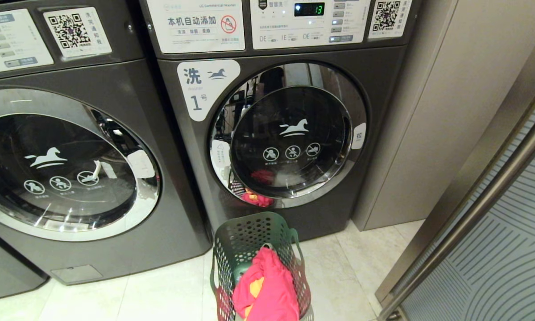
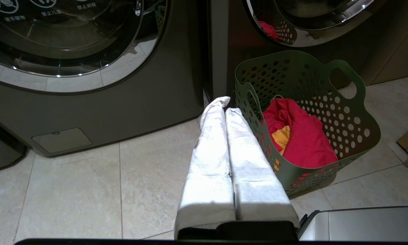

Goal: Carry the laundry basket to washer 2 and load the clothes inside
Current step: Open the lid of the washing machine

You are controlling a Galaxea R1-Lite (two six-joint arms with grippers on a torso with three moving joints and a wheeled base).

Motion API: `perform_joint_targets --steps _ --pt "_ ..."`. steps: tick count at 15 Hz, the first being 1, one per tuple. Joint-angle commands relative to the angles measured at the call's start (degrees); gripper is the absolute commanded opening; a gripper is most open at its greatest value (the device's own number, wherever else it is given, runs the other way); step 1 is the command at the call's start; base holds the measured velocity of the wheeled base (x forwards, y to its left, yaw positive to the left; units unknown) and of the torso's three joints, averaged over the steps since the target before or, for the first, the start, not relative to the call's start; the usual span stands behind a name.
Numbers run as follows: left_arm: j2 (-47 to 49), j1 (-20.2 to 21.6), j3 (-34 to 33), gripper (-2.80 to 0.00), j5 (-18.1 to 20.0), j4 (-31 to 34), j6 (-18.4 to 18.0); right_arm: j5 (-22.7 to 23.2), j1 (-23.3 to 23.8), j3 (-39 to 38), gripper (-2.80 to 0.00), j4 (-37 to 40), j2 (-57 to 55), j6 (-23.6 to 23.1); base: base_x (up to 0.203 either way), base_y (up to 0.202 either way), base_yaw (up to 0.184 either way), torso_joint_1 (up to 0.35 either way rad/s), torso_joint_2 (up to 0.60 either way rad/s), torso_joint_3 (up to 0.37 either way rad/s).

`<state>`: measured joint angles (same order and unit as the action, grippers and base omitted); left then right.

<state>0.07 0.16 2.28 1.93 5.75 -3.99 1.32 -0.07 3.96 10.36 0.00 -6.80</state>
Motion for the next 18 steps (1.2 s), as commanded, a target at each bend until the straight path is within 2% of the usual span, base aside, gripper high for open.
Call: perform_joint_targets --steps 1,5,11,18 --pt "0.0 0.0 0.0 -2.8 0.0 0.0 -0.1 0.0 0.0 0.0 -2.8 0.1 0.0 0.0 0.0 0.0 0.0 0.0 0.0 0.0" --pt "0.0 0.0 0.0 -2.8 0.0 0.0 -0.1 0.0 0.0 0.0 -2.8 0.1 0.0 -0.1 0.023 0.0 -0.002 0.0 0.0 0.001" --pt "0.0 0.0 -0.1 -2.8 0.0 0.0 0.0 0.0 0.0 0.0 -2.8 0.1 0.0 -0.1 0.167 0.0 0.0 0.007 0.0 0.003" --pt "0.0 0.0 0.1 -2.8 -0.3 -0.3 -0.1 0.0 0.0 0.0 -2.8 0.1 0.0 0.0 0.0 0.0 0.0 0.0 0.0 0.0"
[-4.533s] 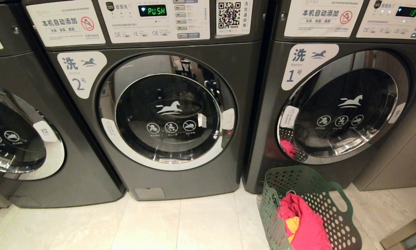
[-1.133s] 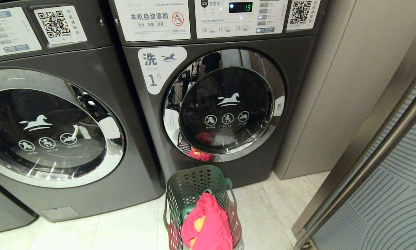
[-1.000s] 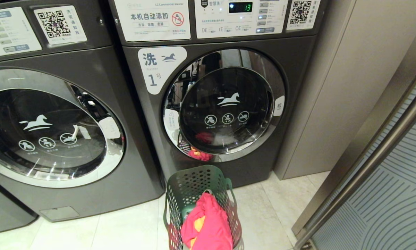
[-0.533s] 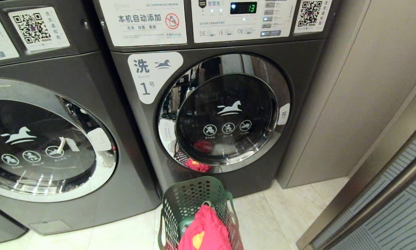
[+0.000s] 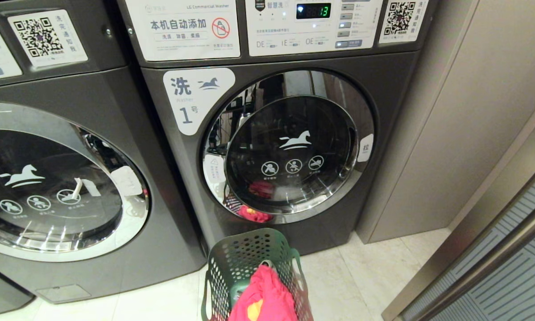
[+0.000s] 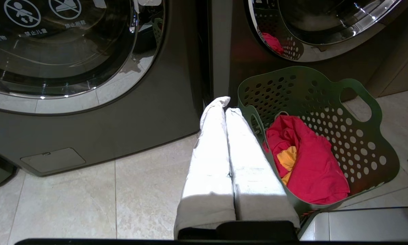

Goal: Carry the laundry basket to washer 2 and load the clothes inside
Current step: Open the lid of the washing machine

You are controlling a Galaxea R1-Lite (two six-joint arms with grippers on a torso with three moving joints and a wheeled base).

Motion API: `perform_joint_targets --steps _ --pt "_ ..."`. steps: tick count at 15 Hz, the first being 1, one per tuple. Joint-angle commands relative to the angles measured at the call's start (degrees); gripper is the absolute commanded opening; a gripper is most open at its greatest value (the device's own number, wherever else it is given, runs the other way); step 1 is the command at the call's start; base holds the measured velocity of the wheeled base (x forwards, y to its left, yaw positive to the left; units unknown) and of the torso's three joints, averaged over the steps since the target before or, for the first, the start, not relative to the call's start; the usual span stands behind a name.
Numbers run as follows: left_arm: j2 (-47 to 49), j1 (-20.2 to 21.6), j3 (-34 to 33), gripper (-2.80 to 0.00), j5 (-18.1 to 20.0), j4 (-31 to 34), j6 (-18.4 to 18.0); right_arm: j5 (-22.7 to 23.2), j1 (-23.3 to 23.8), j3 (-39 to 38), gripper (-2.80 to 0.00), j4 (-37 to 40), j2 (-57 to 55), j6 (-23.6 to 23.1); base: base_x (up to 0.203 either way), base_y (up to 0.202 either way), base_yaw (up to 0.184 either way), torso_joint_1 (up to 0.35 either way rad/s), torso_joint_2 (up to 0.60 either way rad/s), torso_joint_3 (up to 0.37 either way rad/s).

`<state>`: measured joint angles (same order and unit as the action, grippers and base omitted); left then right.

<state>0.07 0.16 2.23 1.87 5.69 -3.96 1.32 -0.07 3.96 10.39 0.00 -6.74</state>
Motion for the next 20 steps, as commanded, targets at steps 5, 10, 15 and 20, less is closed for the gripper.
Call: perform_joint_targets --steps 5,10,15,20 --pt "8.2 0.1 14.5 0.0 -0.4 0.9 0.1 0.0 0.0 0.1 -2.8 0.1 0.1 0.1 0.0 0.0 0.0 0.0 0.0 0.0" --pt "28.7 0.3 21.1 0.0 -1.1 0.5 1.5 0.0 0.0 0.1 -2.8 0.1 0.0 0.1 0.0 0.0 0.0 0.0 0.0 0.0" --pt "55.0 1.9 23.4 0.0 -1.3 -9.5 9.9 0.0 0.0 0.1 -2.8 0.1 0.0 0.1 0.0 0.0 0.0 0.0 0.0 0.0" --pt "76.5 10.4 26.4 0.0 5.1 -25.2 13.0 0.0 -0.1 0.1 -2.8 0.1 0.0 0.1 0.0 0.0 0.0 0.0 0.0 0.0"
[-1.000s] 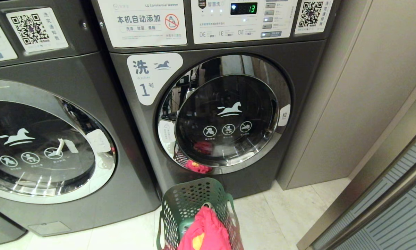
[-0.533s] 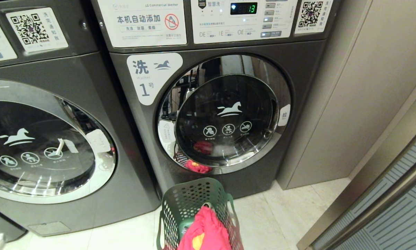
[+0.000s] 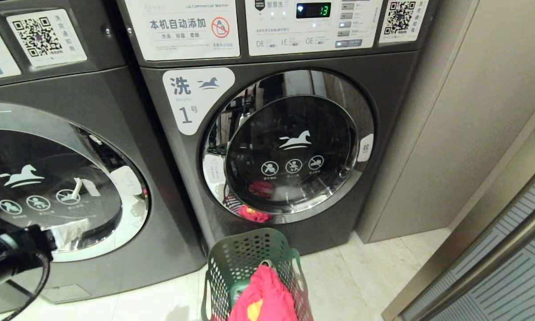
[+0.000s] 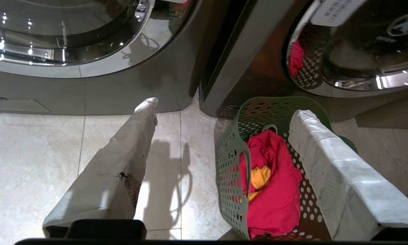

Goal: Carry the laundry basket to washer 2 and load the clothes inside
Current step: Open the lid of the washing machine

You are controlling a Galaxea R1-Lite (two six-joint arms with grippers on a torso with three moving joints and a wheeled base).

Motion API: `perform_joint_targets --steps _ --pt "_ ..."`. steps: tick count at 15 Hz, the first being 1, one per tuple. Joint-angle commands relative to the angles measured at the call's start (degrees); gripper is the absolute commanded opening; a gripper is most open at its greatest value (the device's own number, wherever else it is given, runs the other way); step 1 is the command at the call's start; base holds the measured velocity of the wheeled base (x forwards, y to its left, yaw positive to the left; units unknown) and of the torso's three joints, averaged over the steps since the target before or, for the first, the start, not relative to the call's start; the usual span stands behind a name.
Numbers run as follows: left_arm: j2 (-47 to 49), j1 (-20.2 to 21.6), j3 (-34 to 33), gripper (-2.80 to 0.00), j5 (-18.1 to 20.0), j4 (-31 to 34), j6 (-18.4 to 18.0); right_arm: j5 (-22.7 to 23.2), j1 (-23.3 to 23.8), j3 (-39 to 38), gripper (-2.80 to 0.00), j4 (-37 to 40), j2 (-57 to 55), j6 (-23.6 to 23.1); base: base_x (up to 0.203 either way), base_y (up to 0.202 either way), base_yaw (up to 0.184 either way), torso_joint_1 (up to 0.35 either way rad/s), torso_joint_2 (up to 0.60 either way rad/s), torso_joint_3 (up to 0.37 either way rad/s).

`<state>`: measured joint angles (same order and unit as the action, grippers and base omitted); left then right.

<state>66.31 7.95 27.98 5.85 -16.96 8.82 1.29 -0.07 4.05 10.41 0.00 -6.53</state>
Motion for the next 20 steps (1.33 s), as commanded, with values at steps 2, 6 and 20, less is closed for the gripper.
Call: perform_joint_targets --steps 2,6,20 --pt "14.4 8.1 2.0 0.0 3.2 -3.8 0.2 0.0 0.0 0.0 -2.8 0.0 0.0 -0.1 0.0 0.0 0.0 0.0 0.0 0.0" --pt "25.3 14.5 4.0 0.0 6.5 -8.3 -4.2 0.0 0.0 0.0 -2.8 0.0 0.0 -0.1 0.0 0.0 0.0 0.0 0.0 0.0" --pt "46.1 25.8 13.8 0.0 51.1 -24.1 -34.2 0.0 0.0 0.0 -2.8 0.0 0.0 -0.1 0.0 0.0 0.0 0.0 0.0 0.0"
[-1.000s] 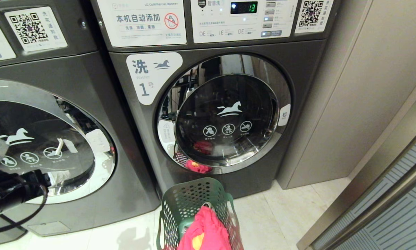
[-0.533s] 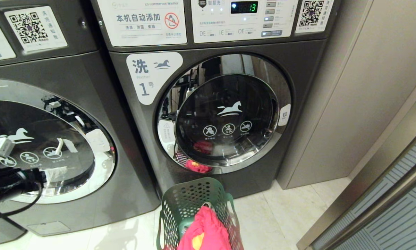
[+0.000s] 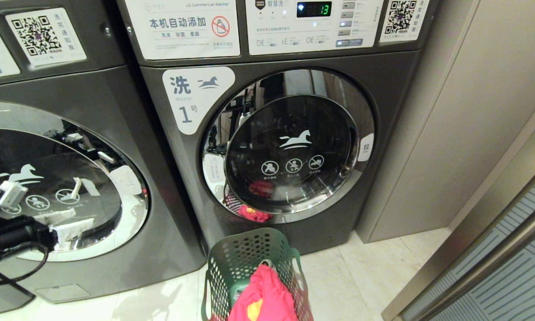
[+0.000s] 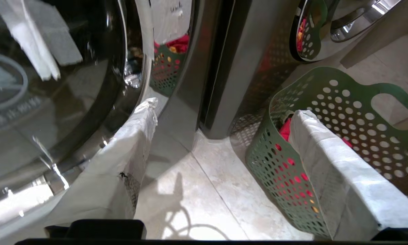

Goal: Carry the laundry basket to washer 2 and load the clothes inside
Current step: Open the lid of the washing machine

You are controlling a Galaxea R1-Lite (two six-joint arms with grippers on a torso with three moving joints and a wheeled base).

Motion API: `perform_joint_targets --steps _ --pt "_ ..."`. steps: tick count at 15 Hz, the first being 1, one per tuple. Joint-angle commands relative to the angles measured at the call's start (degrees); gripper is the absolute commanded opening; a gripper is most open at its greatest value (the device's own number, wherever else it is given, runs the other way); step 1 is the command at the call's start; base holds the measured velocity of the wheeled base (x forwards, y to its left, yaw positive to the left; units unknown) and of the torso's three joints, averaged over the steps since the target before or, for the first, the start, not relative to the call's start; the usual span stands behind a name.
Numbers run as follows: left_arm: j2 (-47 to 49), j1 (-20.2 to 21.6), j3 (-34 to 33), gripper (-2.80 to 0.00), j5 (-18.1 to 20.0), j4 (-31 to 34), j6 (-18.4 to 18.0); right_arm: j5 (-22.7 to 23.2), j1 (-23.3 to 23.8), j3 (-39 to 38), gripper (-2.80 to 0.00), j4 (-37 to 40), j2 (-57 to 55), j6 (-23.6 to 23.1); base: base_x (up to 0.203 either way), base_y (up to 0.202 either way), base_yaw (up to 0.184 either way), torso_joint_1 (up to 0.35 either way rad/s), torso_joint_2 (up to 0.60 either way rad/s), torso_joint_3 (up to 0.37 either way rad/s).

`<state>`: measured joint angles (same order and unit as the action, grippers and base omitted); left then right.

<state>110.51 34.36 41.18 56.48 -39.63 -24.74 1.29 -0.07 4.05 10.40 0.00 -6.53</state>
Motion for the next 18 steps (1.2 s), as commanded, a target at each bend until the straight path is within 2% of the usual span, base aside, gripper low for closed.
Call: perform_joint_targets --steps 1,6,9,12,18 --pt "3.2 -1.2 1.2 0.0 0.4 -3.6 -0.8 0.0 0.0 0.0 -2.8 0.1 0.0 -0.1 0.0 0.0 0.0 0.0 0.0 0.0" --pt "8.0 -5.2 6.1 0.0 0.5 -10.0 -0.7 0.0 0.0 0.0 -2.8 0.1 0.0 -0.1 0.0 0.0 0.0 0.0 0.0 0.0" --pt "8.9 -6.4 6.6 0.0 0.5 -10.6 -0.9 0.0 0.0 0.0 -2.8 0.1 0.0 -0.1 0.0 0.0 0.0 0.0 0.0 0.0" --pt "12.6 -6.5 9.7 0.0 0.2 -13.8 -0.6 0.0 0.0 0.0 -2.8 0.1 0.0 -0.1 0.0 0.0 0.0 0.0 0.0 0.0" --pt "16.3 -6.7 14.7 0.0 -1.3 -14.1 -0.2 0.0 0.0 0.0 -2.8 0.1 0.0 -0.1 0.0 0.0 0.0 0.0 0.0 0.0"
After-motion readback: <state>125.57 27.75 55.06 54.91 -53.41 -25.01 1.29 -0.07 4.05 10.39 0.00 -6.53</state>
